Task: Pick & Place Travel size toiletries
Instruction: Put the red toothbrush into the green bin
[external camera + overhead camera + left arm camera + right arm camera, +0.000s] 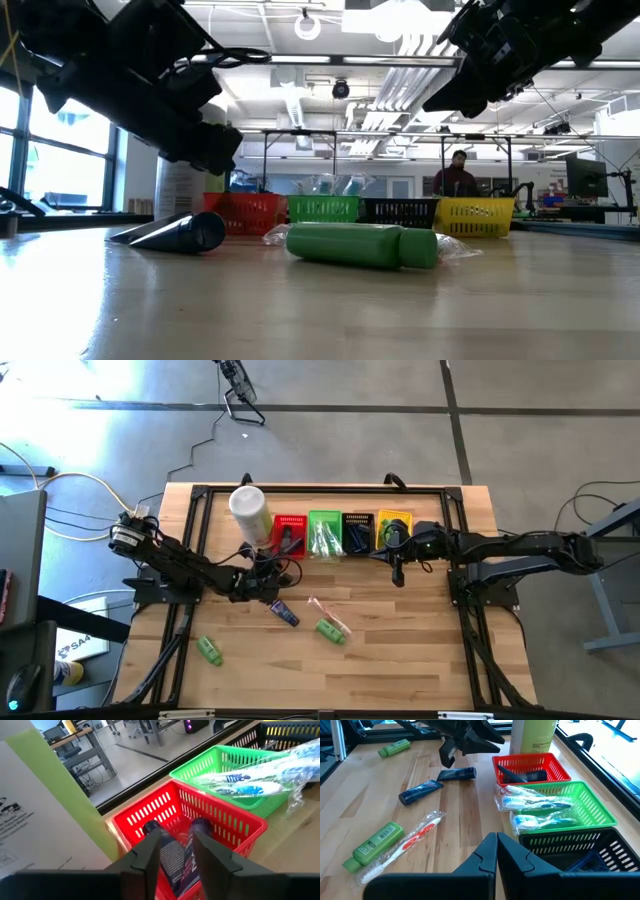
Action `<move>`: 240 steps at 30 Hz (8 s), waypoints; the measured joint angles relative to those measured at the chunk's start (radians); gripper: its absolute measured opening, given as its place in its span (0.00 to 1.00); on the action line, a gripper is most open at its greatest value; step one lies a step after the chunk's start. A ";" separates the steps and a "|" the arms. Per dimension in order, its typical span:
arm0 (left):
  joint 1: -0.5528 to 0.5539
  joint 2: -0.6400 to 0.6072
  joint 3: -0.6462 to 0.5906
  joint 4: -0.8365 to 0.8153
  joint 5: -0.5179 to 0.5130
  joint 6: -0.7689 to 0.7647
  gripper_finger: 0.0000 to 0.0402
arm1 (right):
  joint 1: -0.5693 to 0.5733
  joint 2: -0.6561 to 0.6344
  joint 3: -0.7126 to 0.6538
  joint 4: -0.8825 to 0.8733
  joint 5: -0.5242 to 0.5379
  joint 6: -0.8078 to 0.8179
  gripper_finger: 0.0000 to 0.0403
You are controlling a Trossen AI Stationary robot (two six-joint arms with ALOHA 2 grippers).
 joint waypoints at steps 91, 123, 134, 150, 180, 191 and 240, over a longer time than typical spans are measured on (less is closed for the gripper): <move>0.155 -0.288 -0.117 0.449 1.053 0.550 0.02 | 0.003 0.001 0.000 0.012 0.012 0.195 0.01; 0.071 -0.685 -0.175 -0.029 0.963 0.713 0.02 | 0.146 0.001 0.000 0.072 0.206 0.269 0.01; 0.071 -0.693 -0.370 0.314 1.032 0.692 0.02 | 0.217 0.001 0.000 0.088 0.333 0.274 0.01; 0.072 -0.912 -0.393 0.109 1.004 0.715 0.02 | 0.219 0.007 0.000 0.117 0.349 0.276 0.01; 0.071 -1.235 -0.393 -0.185 1.009 0.684 0.02 | 0.317 0.425 0.389 -0.096 0.430 0.399 0.01; 0.071 -1.234 -0.393 -0.185 1.009 0.683 0.02 | 0.318 0.609 0.639 -0.369 0.392 0.478 0.01; 0.071 -1.234 -0.393 -0.165 1.001 0.653 0.02 | 0.330 0.897 0.723 -0.206 0.211 0.397 0.68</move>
